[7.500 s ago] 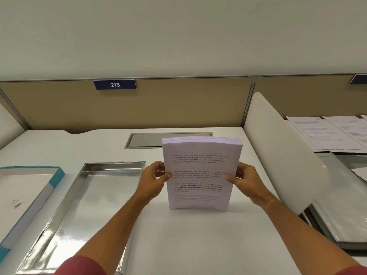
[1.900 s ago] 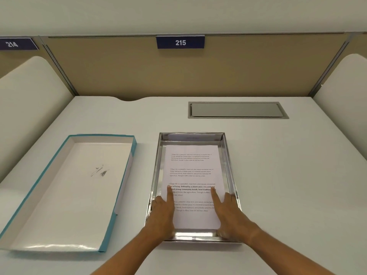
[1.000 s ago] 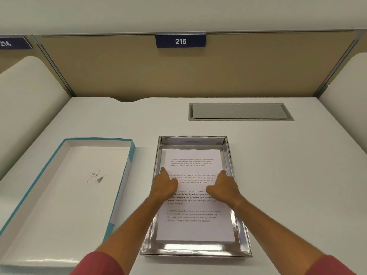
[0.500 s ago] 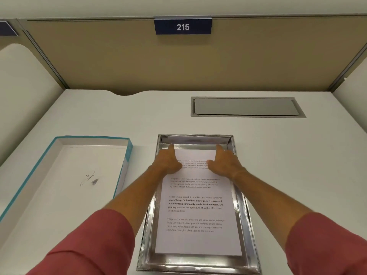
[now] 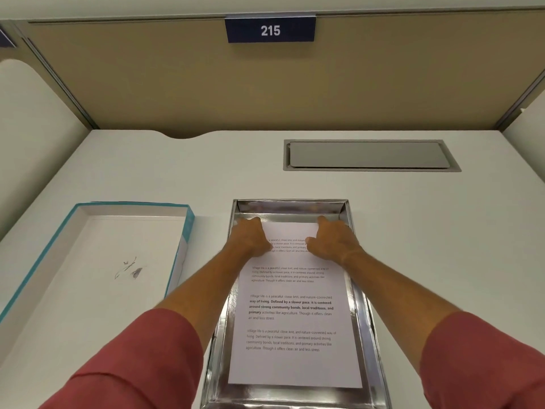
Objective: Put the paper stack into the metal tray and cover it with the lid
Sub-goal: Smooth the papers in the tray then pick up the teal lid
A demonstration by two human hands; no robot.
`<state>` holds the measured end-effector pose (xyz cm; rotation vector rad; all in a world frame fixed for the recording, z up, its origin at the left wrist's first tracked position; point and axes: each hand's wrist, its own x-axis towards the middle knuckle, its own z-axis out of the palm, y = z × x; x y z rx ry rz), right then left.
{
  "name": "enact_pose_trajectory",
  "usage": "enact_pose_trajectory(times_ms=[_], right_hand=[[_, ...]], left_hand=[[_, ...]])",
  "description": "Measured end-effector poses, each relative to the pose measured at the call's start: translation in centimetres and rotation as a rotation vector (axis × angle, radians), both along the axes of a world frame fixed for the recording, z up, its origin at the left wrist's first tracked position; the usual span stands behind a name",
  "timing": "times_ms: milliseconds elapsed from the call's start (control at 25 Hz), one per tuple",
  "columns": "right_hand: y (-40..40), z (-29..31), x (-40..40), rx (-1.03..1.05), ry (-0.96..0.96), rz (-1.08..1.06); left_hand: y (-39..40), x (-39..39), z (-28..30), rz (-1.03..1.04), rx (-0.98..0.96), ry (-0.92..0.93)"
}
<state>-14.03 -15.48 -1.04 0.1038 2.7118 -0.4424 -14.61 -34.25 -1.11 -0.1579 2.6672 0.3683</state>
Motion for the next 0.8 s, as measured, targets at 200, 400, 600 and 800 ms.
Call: enact_pose_trajectory(times_ms=[200, 400, 600, 800], right_hand=[[-0.2, -0.5, 1.2, -0.019, 0.081, -0.033], [0.2, -0.6, 4.4, -0.028, 0.253, 0.041], [-0.2, 0.2, 7.6, -0.018, 0.373, 0.159], [-0.8, 1.0, 10.8, -0.034, 0.452, 0.244]], left_hand=[[0.1, 2.0, -0.5, 0.043, 0.063, 0.125], [0.5, 6.3, -1.2, -0.049, 0.001, 0.367], [0.0, 10.6, -0.5, -0.085, -0.127, 0.458], [-1.0, 14.7, 1.0, -0.04, -0.167, 0.491]])
